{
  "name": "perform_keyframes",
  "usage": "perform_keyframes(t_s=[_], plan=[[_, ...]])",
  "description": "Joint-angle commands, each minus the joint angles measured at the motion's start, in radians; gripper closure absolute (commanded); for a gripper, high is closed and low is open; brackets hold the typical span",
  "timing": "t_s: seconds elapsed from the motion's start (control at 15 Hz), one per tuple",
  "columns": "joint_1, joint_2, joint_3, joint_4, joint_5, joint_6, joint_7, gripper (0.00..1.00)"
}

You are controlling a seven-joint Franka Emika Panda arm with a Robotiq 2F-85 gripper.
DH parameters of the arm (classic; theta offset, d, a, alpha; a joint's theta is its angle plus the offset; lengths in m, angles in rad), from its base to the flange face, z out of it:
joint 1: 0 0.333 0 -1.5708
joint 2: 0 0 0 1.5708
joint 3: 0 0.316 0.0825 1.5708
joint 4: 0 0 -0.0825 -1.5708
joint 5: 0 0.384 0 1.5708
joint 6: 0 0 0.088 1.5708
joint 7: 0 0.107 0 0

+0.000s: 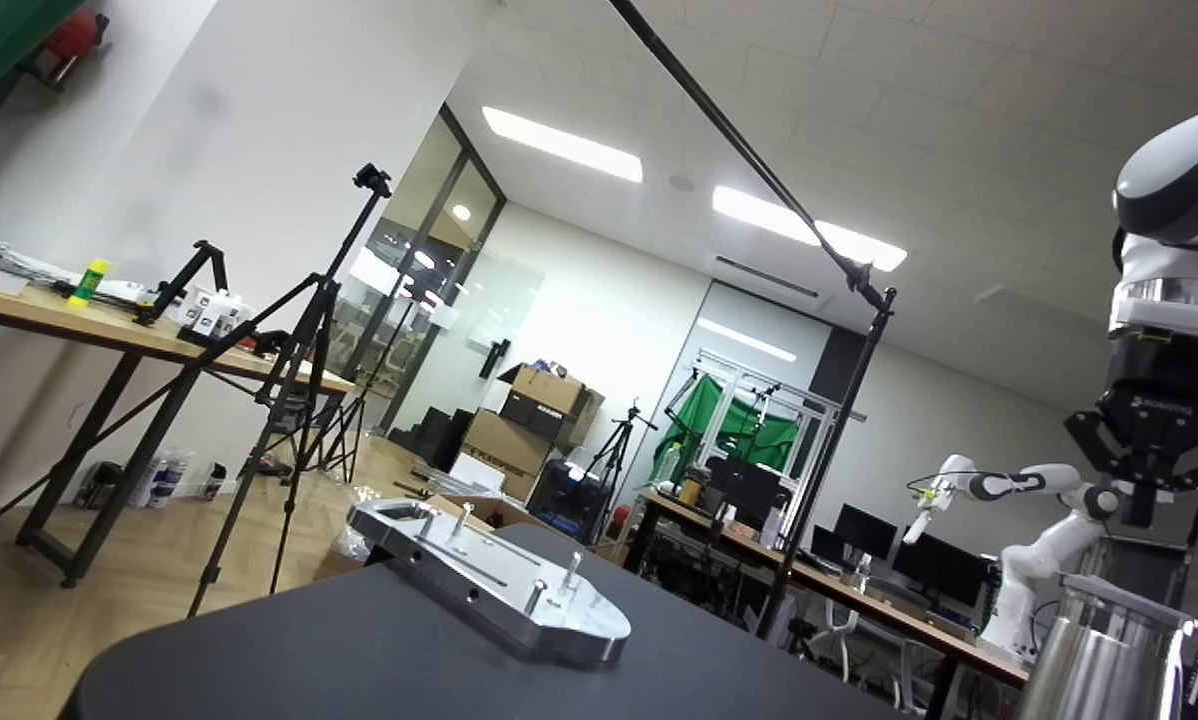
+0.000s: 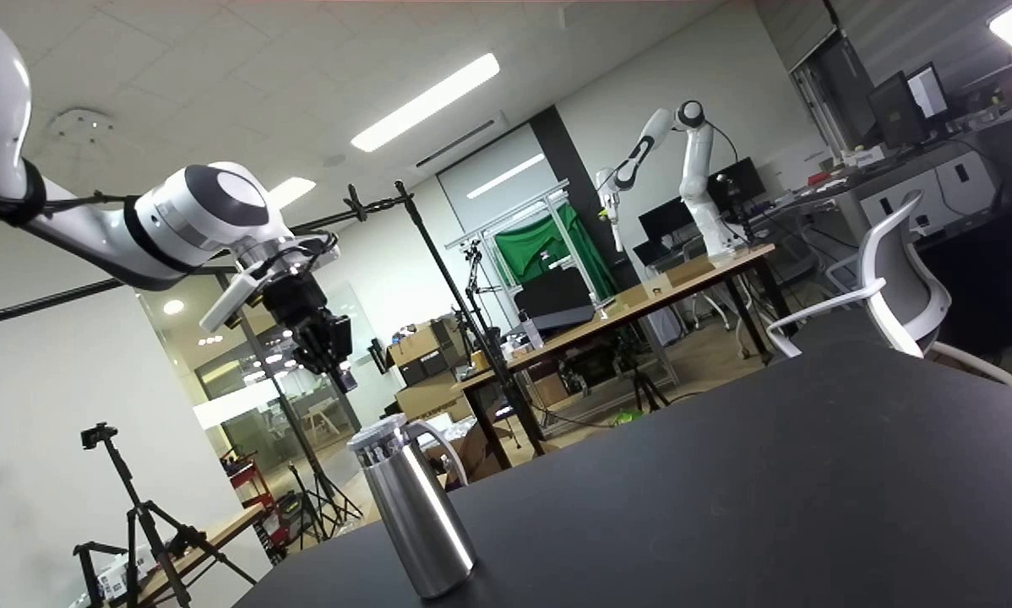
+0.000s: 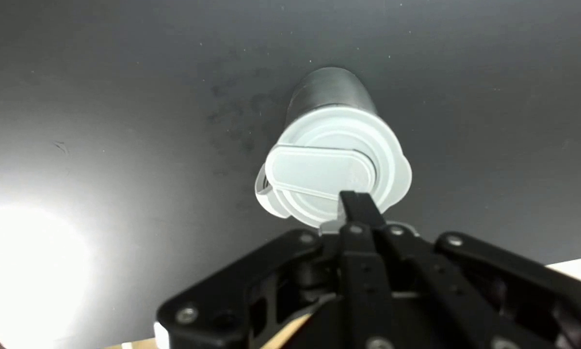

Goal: Open and then close the flask lid

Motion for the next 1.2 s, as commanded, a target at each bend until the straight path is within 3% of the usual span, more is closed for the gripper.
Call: perform_keyframes(t_s=[0.0, 1.13], plan=[[0.002, 0.035, 0.005, 0.012, -0.018, 0.069, 0.019, 1.00], [0.009, 0.136, -0.011, 0.015, -0.011, 0.062, 0.025, 1.00]])
